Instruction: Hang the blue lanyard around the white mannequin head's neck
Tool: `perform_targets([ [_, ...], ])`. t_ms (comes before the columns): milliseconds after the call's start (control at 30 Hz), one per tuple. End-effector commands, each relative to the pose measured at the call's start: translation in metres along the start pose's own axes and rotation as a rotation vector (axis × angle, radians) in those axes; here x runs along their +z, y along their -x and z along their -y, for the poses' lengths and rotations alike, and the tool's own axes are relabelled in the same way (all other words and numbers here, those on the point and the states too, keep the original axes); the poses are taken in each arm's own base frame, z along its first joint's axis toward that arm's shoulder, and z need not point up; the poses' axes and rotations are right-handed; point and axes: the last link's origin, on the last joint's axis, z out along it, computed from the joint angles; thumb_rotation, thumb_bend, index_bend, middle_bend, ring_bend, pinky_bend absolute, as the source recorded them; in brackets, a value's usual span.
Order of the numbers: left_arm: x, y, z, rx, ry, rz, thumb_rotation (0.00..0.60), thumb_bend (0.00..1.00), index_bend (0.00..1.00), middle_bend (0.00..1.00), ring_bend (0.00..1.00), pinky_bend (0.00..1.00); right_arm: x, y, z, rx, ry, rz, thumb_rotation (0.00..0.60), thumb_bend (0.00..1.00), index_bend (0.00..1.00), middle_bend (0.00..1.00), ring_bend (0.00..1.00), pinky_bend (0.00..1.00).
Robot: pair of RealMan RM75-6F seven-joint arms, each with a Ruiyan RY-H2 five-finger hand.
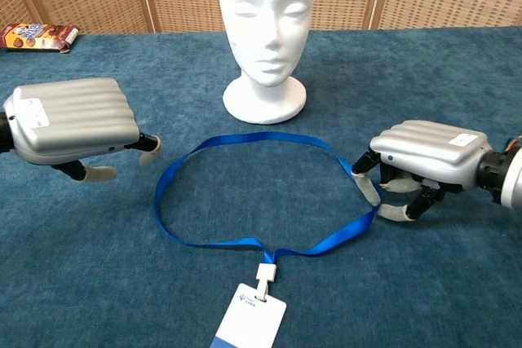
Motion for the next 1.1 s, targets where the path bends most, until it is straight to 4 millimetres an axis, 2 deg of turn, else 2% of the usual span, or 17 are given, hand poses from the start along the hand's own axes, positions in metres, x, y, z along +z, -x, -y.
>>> perform_targets([
  [33, 0.006, 0.000, -0.001, 0.000, 0.006, -0.001, 0.600, 0.30, 0.42, 0.83, 0.80, 0.83, 0.000, 0.000, 0.000, 0.001, 0.001, 0.001, 0.600, 0.43, 0.64, 1.00, 1.00, 1.00],
  [800, 0.045, 0.008, -0.016, 0.035, 0.056, -0.003, 0.600, 0.30, 0.42, 0.83, 0.80, 0.83, -0.001, 0.002, -0.005, 0.008, 0.020, 0.011, 0.600, 0.43, 0.65, 1.00, 1.00, 1.00],
  [1100, 0.051, 0.010, -0.015, 0.031, 0.053, 0.001, 0.600, 0.30, 0.42, 0.83, 0.80, 0.83, 0.000, 0.003, -0.006, 0.011, 0.026, 0.016, 0.600, 0.43, 0.65, 1.00, 1.00, 1.00],
])
